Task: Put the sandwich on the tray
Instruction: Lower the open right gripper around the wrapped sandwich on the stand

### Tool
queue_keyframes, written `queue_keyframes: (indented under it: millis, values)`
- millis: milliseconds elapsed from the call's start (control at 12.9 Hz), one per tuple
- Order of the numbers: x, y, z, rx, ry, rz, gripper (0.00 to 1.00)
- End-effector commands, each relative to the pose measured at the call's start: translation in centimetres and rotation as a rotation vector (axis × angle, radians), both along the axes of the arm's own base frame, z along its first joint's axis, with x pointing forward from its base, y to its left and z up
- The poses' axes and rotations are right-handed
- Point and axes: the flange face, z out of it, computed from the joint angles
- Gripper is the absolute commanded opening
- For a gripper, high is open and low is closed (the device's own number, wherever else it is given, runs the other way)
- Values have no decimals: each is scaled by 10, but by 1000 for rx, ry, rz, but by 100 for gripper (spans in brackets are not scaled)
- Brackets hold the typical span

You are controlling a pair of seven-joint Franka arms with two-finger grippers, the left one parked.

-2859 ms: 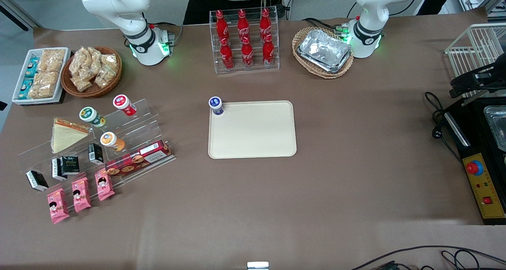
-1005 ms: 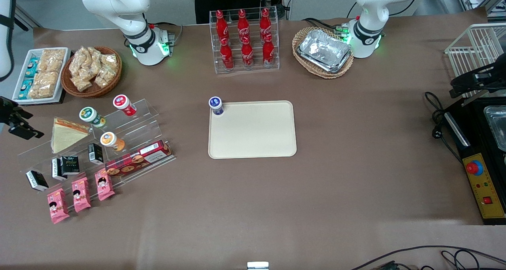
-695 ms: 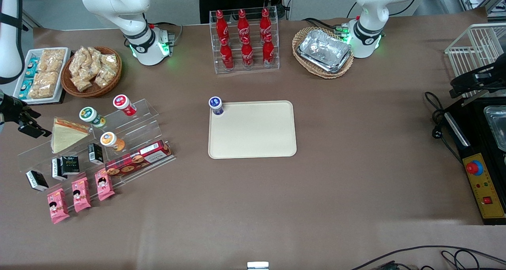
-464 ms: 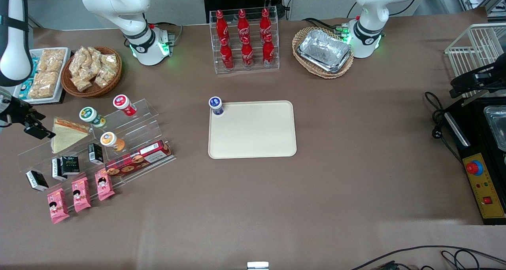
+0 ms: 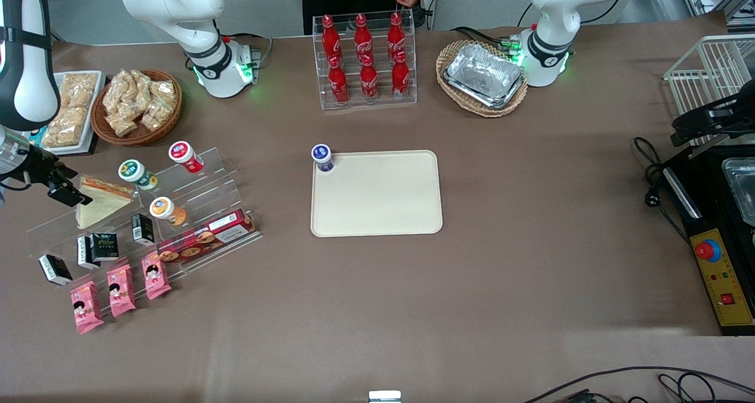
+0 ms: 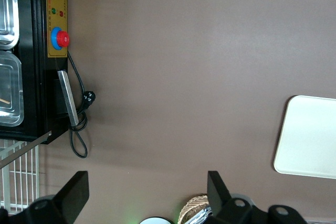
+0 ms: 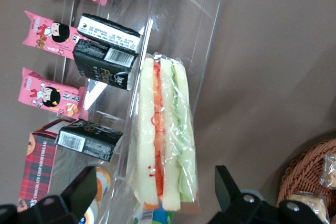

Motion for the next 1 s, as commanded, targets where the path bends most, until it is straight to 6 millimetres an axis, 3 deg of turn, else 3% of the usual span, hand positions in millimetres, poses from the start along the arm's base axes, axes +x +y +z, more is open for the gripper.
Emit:
queue_keyframes:
  millis: [0, 850, 927]
  values:
    - [-10, 3, -6, 6, -29, -20, 100]
    - [-5, 1, -29, -22, -55, -23, 100]
    - [-4, 1, -31, -24, -55, -21, 96]
